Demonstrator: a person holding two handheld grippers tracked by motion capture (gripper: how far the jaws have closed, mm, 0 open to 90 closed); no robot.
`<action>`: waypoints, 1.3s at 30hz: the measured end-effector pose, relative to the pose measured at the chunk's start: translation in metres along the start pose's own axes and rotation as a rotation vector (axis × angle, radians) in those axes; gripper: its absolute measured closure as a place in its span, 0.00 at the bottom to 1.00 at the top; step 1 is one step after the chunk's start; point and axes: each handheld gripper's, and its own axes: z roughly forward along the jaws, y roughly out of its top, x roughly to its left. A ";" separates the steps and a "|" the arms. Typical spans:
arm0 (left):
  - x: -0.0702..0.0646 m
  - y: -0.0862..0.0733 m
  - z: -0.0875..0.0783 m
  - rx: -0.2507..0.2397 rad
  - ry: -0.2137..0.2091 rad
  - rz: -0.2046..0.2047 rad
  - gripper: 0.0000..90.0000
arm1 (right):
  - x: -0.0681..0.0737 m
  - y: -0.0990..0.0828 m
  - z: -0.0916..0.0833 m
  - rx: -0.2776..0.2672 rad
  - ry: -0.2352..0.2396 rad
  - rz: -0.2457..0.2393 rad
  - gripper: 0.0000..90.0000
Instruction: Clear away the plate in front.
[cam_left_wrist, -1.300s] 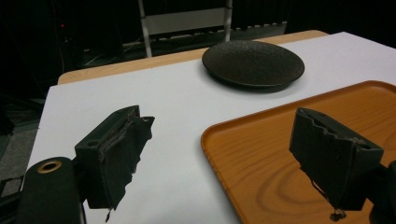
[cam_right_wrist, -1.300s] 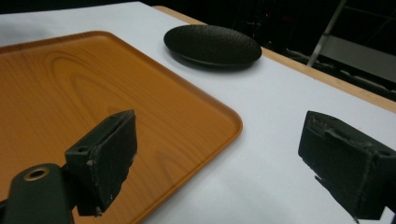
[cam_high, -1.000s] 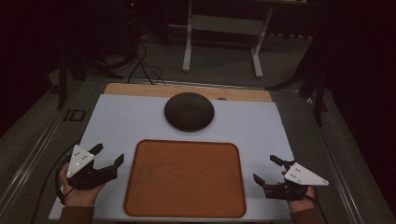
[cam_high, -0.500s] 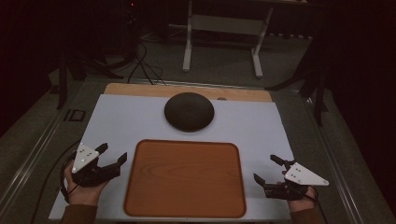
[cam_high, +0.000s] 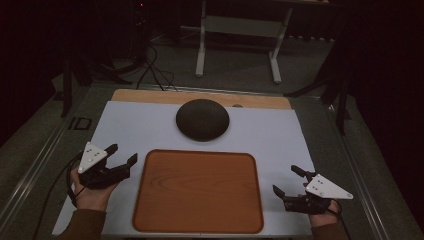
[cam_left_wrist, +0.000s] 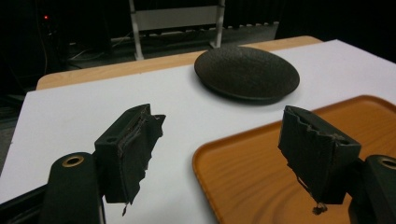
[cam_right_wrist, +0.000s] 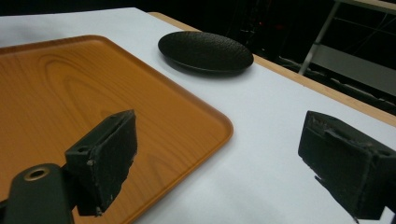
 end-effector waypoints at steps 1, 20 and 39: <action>0.000 0.002 0.001 -0.004 0.002 0.000 0.30 | 0.000 0.000 0.000 -0.001 0.000 0.001 0.13; 0.003 0.028 0.030 -0.072 -0.016 -0.062 0.32 | 0.000 0.000 0.000 -0.001 0.003 0.000 0.13; 0.002 0.033 0.070 -0.016 -0.013 -0.047 0.32 | -0.001 0.000 -0.001 0.000 0.001 0.002 0.13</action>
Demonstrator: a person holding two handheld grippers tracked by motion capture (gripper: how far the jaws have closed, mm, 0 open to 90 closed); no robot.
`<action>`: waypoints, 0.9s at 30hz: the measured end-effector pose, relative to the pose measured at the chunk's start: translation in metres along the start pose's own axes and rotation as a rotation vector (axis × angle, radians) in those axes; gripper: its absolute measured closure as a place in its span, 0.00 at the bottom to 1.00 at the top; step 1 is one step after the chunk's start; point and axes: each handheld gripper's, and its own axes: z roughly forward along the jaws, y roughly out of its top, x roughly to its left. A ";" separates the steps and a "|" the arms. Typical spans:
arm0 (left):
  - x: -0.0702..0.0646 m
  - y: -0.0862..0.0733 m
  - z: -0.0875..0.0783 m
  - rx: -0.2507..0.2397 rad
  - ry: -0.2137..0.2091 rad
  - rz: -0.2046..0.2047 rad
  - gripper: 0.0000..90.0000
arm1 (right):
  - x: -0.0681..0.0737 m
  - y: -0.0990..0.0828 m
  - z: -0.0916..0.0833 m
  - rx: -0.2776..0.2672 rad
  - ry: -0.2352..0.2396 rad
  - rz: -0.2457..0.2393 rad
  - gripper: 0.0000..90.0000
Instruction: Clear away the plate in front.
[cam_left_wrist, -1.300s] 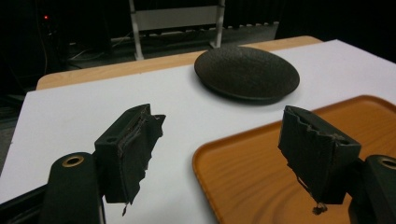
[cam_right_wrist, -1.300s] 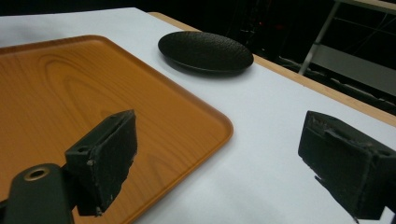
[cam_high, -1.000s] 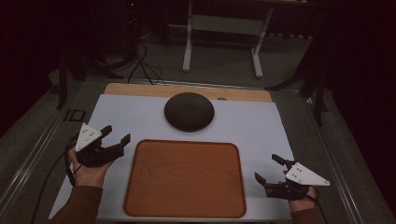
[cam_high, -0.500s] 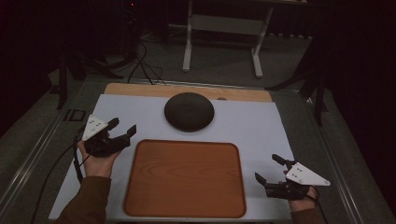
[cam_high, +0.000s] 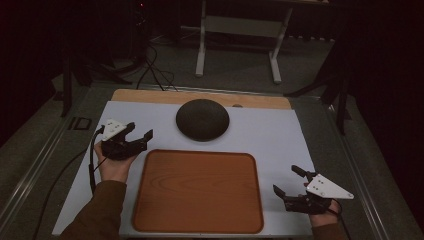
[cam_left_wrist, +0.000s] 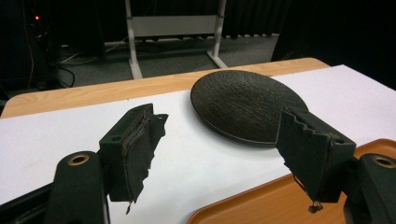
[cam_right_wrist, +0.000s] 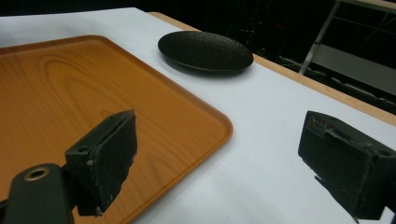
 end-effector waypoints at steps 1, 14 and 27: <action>0.000 0.000 0.002 0.002 0.001 0.003 0.32 | 0.000 0.000 0.000 0.001 -0.001 0.000 0.13; -0.003 -0.001 0.028 0.033 0.007 0.005 0.35 | 0.000 0.000 0.000 -0.001 0.002 0.000 0.13; -0.004 -0.003 0.053 0.052 0.011 -0.014 0.38 | 0.000 0.000 0.000 -0.003 0.000 0.001 0.13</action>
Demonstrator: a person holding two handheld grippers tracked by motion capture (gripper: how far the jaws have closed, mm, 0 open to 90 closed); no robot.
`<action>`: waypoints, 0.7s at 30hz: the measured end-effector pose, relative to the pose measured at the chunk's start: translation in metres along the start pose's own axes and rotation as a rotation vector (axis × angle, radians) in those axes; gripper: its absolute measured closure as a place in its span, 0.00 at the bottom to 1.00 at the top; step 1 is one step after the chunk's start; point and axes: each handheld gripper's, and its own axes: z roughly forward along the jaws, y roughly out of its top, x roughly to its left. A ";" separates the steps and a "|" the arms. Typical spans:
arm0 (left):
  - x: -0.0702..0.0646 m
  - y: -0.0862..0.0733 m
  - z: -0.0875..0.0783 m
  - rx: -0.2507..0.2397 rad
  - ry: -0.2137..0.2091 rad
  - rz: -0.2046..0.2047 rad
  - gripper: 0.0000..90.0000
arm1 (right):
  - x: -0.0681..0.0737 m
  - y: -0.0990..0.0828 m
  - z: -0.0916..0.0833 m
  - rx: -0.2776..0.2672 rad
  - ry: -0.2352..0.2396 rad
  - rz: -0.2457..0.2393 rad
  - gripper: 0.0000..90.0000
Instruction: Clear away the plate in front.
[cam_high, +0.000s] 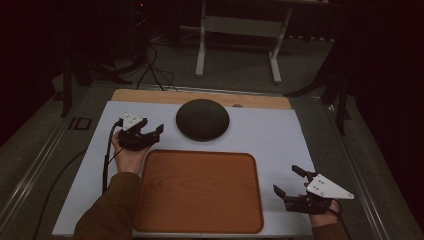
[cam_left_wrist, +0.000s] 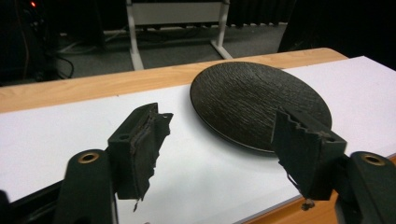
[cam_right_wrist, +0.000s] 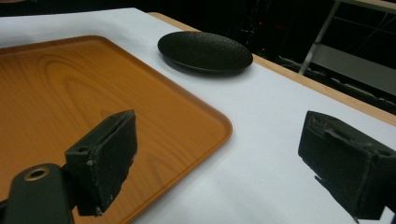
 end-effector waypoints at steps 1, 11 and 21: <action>0.000 0.000 0.000 0.000 0.000 0.000 0.38 | 0.000 0.000 0.000 0.000 -0.001 0.000 0.13; -0.001 -0.007 0.024 0.038 -0.001 -0.041 0.41 | 0.000 0.000 -0.001 0.000 -0.001 -0.001 0.13; -0.004 -0.012 0.053 0.105 0.019 -0.038 0.45 | 0.000 0.000 -0.001 0.003 -0.003 -0.001 0.13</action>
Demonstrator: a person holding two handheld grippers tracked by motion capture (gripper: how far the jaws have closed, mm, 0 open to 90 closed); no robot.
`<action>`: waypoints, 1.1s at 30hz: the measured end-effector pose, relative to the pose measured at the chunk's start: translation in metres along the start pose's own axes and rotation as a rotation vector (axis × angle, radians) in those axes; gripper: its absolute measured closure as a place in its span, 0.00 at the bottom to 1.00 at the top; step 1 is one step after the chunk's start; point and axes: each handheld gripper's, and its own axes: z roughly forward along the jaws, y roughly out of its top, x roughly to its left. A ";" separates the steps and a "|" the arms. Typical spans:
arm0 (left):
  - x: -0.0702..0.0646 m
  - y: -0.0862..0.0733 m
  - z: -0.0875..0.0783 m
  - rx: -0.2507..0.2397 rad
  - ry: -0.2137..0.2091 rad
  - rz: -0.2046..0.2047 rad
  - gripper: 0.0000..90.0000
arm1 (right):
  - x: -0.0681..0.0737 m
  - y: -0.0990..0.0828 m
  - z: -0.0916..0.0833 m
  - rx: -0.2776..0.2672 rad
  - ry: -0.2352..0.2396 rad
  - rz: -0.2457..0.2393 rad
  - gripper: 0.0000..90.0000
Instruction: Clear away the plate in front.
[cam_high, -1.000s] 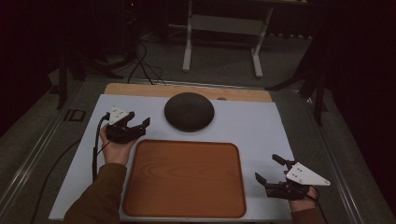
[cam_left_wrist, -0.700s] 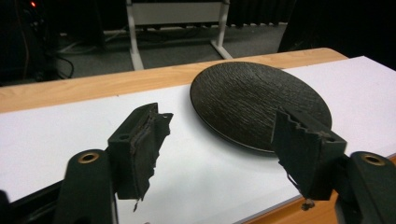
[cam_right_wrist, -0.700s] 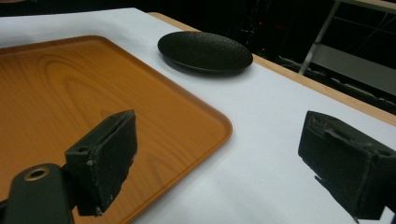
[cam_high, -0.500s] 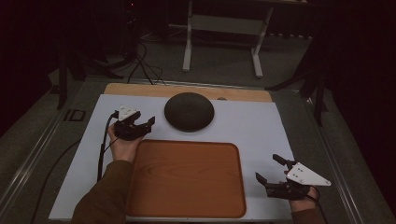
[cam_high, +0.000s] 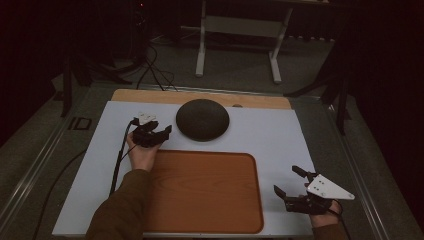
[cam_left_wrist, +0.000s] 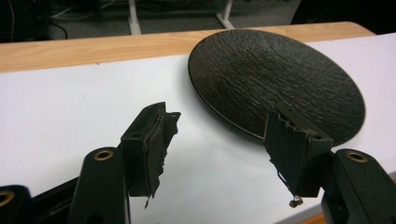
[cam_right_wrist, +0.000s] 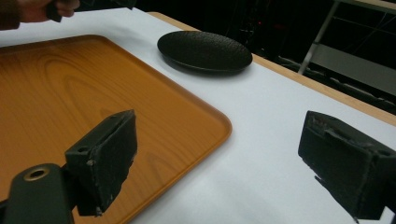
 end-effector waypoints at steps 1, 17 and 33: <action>0.000 0.000 0.004 0.007 0.002 0.001 0.46 | 0.000 0.000 0.000 -0.001 0.000 0.000 0.13; -0.002 0.005 0.060 0.124 -0.007 -0.075 0.48 | -0.002 -0.001 -0.001 -0.007 -0.001 0.009 0.13; -0.009 0.005 0.087 0.199 -0.057 -0.181 0.60 | -0.003 -0.002 -0.001 -0.006 0.005 0.015 0.13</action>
